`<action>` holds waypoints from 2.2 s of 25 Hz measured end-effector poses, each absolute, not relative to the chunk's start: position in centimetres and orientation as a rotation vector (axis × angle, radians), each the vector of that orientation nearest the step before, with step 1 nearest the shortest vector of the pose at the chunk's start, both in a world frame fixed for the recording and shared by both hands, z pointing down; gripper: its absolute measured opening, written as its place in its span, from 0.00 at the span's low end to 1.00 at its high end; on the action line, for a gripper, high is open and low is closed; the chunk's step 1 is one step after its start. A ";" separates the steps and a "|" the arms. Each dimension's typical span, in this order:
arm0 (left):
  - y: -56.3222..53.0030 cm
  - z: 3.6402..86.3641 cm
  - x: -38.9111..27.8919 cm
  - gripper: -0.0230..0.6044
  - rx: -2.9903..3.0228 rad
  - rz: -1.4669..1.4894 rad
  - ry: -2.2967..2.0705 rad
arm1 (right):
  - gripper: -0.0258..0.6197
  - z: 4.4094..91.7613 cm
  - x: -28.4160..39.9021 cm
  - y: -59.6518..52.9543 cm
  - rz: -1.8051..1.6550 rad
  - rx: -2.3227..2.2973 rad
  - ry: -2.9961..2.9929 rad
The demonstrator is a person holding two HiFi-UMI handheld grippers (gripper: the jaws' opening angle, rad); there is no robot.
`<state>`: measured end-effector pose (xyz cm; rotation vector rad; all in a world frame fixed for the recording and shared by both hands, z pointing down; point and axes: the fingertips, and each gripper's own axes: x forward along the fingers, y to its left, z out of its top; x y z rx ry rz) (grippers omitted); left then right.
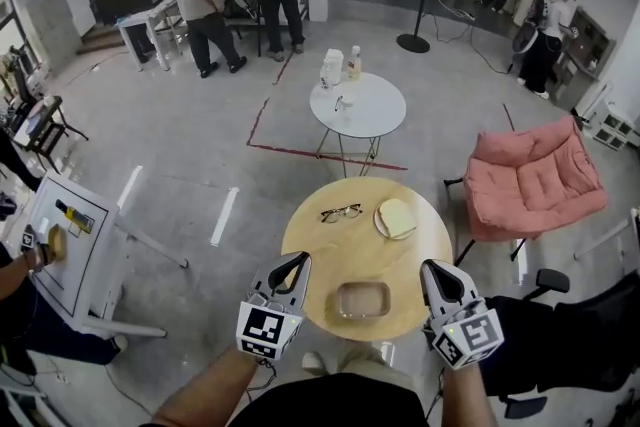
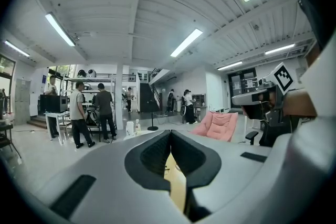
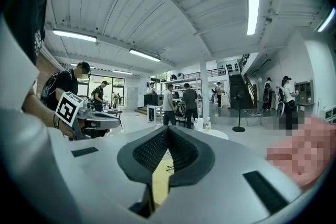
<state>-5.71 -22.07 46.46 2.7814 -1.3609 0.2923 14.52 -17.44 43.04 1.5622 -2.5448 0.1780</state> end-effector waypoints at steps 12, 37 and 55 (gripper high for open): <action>-26.3 48.1 -3.3 0.06 2.702 0.327 -1.395 | 0.06 44.9 16.4 -23.6 0.221 1.440 -2.572; -26.2 57.1 0.9 0.06 2.535 0.319 -1.228 | 0.06 55.6 18.3 -24.6 0.403 1.388 -2.434; -23.1 68.0 1.2 0.06 2.314 0.576 -1.130 | 0.06 65.8 18.4 -21.7 0.676 1.317 -2.270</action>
